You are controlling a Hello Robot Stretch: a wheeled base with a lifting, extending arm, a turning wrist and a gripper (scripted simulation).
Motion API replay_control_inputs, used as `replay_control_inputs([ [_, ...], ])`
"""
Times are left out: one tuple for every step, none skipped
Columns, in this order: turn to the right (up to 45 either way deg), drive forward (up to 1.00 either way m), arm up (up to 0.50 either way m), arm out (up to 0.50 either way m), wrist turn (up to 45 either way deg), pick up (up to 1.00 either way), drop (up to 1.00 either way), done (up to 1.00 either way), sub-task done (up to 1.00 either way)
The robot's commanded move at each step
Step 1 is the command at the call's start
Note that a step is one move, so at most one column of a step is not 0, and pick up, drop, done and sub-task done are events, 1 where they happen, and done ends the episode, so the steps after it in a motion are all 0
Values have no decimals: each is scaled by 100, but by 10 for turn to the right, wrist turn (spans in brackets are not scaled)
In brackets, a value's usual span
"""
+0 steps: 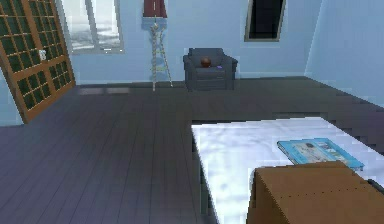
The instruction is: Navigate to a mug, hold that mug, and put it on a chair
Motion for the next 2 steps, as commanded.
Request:
replay_control_inputs([
  [0,0,0,42,0,0,0,0,0],
  [0,0,0,0,450,0,0,0,0],
])
